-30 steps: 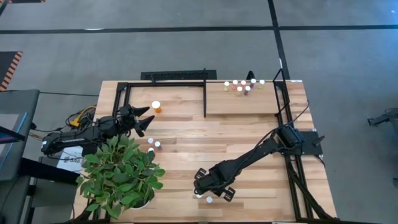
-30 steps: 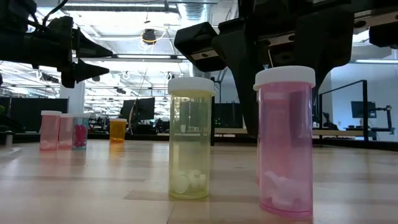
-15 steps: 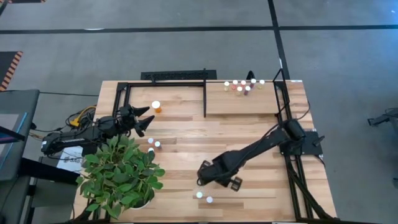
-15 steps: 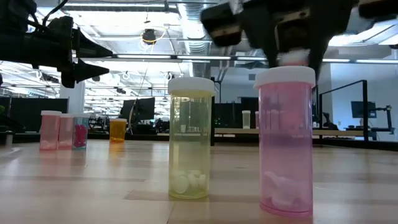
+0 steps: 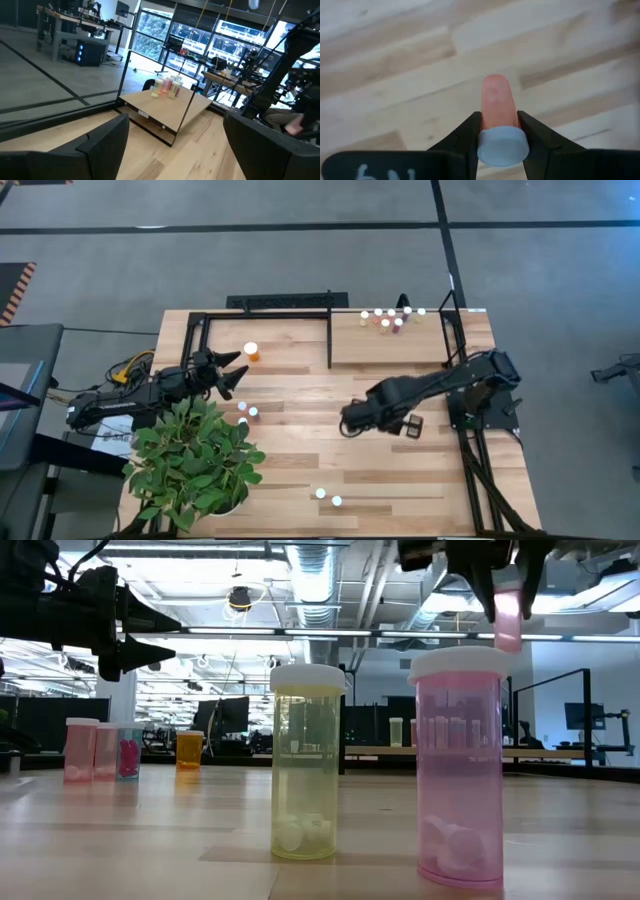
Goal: Pick and place medicine bottles onto shelf by color
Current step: Put the pink pill bottle on the shelf
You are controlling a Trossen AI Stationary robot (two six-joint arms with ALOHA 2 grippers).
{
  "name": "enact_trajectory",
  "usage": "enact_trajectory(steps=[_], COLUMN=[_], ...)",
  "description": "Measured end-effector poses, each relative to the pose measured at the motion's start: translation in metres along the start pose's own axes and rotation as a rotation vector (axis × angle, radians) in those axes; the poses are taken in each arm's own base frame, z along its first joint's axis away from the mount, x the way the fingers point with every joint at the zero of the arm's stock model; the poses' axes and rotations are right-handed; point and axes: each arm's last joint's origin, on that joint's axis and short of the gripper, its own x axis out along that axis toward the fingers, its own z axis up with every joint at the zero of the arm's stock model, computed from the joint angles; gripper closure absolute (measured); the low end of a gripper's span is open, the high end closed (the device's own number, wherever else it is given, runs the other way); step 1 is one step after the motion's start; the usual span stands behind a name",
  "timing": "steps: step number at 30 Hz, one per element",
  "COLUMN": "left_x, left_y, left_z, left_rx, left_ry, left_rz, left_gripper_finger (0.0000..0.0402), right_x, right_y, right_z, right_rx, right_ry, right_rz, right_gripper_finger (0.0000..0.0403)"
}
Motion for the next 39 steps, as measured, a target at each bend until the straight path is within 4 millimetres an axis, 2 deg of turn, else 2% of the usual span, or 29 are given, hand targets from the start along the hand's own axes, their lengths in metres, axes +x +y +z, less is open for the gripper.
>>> enact_trajectory(steps=[8,14,20,25,30,39], left_x=[0.0,0.0,0.0,0.0,0.0,0.0], left_y=[0.0,0.0,0.0,0.0,0.0,0.0], left_z=[0.0,0.0,0.0,0.0,0.0,0.0], left_rx=[0.0,0.0,-0.001,0.0,-0.001,-0.001], left_ry=[-0.001,-0.001,-0.001,-0.001,-0.001,-0.001], left_rz=[0.0,0.0,0.0,0.0,0.0,0.0], left_gripper_finger=[0.009,0.009,0.009,0.009,0.009,0.009], right_x=[0.0,0.011,0.028,0.045,0.057,0.081], right_y=[0.018,0.024,0.004,-0.02,-0.029,-0.025], right_z=[0.058,0.125,0.201,0.249,0.281,0.321], right_rx=[-0.086,-0.082,0.026,0.18,0.33,0.4], right_ry=[-0.035,-0.031,-0.013,0.004,0.003,0.003], right_rz=[-0.048,-0.034,0.006,0.05,0.068,0.074], right_gripper_finger=[0.0272,0.0272,0.0272,0.0272,0.0272,0.0272])
